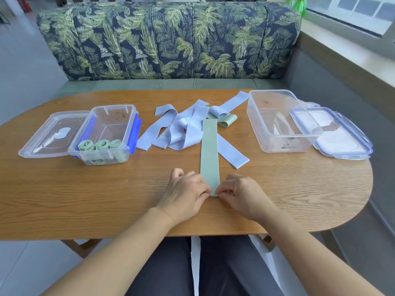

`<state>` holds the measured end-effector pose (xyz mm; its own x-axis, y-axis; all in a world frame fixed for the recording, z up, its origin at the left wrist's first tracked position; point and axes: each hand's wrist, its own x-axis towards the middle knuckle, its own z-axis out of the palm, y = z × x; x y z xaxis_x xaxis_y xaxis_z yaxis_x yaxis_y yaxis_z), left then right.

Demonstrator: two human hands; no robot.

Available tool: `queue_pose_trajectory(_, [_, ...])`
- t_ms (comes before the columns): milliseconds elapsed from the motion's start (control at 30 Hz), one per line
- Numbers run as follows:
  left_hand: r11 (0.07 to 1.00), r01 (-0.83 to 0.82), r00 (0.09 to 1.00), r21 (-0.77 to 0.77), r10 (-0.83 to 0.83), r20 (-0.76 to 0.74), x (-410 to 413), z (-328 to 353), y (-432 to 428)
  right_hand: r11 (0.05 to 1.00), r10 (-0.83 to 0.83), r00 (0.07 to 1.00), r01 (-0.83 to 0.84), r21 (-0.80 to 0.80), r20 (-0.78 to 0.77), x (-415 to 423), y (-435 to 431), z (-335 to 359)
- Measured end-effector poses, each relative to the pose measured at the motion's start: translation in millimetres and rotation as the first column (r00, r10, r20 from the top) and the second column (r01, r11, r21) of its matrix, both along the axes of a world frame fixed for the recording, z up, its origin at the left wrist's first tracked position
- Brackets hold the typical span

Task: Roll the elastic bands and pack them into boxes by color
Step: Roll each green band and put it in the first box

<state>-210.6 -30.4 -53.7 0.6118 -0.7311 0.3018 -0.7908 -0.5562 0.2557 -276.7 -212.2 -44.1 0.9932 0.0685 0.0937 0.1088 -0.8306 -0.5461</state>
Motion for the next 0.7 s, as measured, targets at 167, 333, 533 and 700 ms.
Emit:
queue_pose_trajectory(167, [1.000,0.005,1.000,0.024,-0.005,0.002,1,2,-1,0.999,-0.033,0.999,0.034,0.008,-0.034,2,1,0])
queue_pose_trajectory(333, [0.999,-0.030,0.999,0.035,0.031,-0.040,3,8,0,0.985,-0.085,0.987,0.104,0.134,-0.136,8,-1,6])
queue_pose_trajectory(533, [0.979,-0.033,0.993,0.200,0.054,-0.102,8,18,-8,0.934,-0.157,0.936,0.244,0.260,-0.316,16,-3,12])
queue_pose_trajectory(700, [0.966,-0.032,0.987,0.258,0.071,-0.144,12,22,-12,0.943,-0.158,0.930,0.242,0.229,-0.333,16,-5,14])
